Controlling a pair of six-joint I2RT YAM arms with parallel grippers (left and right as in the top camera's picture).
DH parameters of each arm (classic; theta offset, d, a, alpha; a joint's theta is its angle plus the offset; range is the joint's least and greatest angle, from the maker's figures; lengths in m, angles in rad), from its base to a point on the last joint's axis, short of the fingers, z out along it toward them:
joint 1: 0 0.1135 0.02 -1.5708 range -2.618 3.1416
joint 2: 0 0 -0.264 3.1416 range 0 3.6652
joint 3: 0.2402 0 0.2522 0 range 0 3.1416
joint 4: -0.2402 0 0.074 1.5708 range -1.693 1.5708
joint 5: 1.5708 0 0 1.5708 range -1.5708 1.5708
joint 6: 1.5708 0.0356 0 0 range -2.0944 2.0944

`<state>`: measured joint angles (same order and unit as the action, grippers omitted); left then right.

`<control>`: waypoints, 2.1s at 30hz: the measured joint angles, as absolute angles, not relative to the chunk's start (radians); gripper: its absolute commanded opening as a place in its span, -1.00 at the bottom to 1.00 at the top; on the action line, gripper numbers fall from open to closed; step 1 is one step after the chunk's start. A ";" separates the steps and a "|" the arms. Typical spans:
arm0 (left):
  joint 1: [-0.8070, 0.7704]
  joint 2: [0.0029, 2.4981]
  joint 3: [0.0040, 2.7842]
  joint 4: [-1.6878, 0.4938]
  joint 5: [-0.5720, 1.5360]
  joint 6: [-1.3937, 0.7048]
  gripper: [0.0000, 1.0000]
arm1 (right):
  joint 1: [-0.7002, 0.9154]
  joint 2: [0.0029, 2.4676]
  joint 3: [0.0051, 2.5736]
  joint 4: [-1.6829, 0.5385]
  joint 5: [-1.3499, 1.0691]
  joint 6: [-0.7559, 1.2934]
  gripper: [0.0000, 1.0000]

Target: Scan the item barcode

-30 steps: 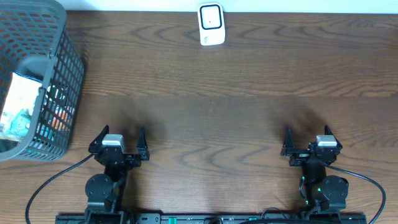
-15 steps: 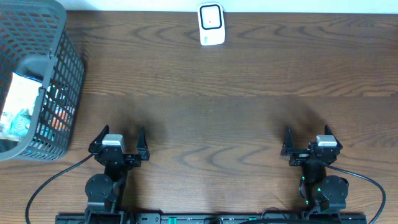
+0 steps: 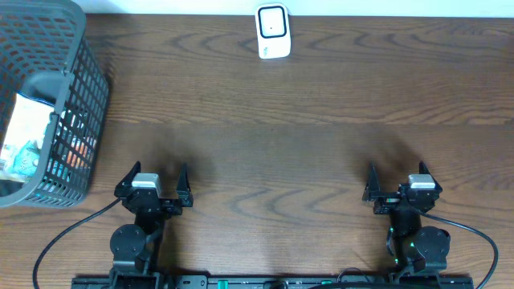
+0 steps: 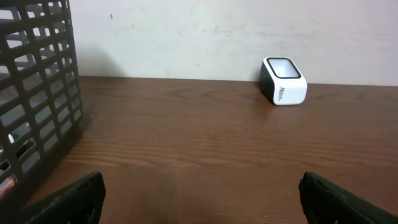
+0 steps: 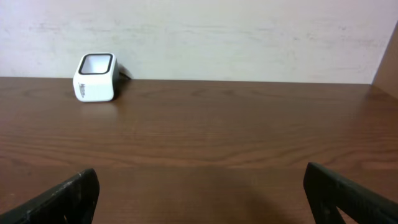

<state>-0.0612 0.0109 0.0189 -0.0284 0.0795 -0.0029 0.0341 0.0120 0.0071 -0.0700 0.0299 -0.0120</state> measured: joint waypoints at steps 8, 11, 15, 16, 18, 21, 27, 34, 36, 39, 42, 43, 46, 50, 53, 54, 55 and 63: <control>-0.061 0.011 0.019 -0.028 0.080 -0.003 0.95 | 0.034 0.012 0.007 -0.070 0.030 -0.012 0.99; -0.061 0.011 0.019 -0.029 0.080 -0.002 0.95 | 0.034 0.012 0.007 -0.070 0.030 -0.012 0.98; -0.061 0.011 0.019 -0.028 0.080 -0.002 0.95 | 0.034 0.012 0.007 -0.070 0.030 -0.012 0.99; -0.061 0.011 0.019 -0.028 0.080 -0.002 0.95 | 0.034 0.012 0.007 -0.070 0.030 -0.012 0.99; -0.061 0.011 0.019 -0.028 0.080 -0.002 0.95 | 0.034 0.012 0.007 -0.070 0.030 -0.012 0.99; -0.061 0.011 0.019 -0.028 0.080 -0.002 0.95 | 0.034 0.012 0.007 -0.070 0.030 -0.012 0.99; -0.061 0.011 0.019 -0.028 0.080 -0.002 0.95 | 0.034 0.012 0.007 -0.070 0.030 -0.012 0.98; -0.061 0.011 0.019 -0.020 0.134 -0.105 0.95 | 0.034 0.012 0.007 -0.070 0.030 -0.012 0.98; -0.061 0.011 0.019 -0.018 0.163 -0.185 0.95 | 0.034 0.012 0.007 -0.070 0.030 -0.012 0.99; -0.061 0.011 0.019 -0.012 0.189 -0.287 0.95 | 0.034 0.012 0.007 -0.070 0.030 -0.012 0.99; -0.061 0.011 0.019 -0.002 0.213 -0.401 0.95 | 0.034 0.012 0.007 -0.070 0.030 -0.012 0.98; -0.061 0.011 0.019 0.004 0.220 -0.440 0.95 | 0.034 0.012 0.007 -0.070 0.030 -0.012 0.98; -0.061 0.011 0.010 0.085 0.250 -0.526 0.95 | 0.034 0.012 0.007 -0.070 0.030 -0.012 0.99; -0.060 0.011 0.008 0.312 0.273 -0.579 0.95 | 0.034 0.012 0.007 -0.070 0.030 -0.012 0.98; -0.060 0.010 0.023 0.410 0.275 -0.581 0.95 | 0.034 0.012 0.007 -0.070 0.030 -0.012 0.98; -0.060 0.010 0.034 0.414 0.265 -0.580 0.95 | 0.034 0.012 0.007 -0.070 0.030 -0.012 0.99; -0.060 0.010 0.051 0.414 0.249 -0.579 0.95 | 0.034 0.012 0.007 -0.070 0.030 -0.012 0.99; -0.060 0.136 0.312 0.347 0.169 -0.447 0.95 | 0.034 0.012 0.007 -0.070 0.030 -0.012 0.98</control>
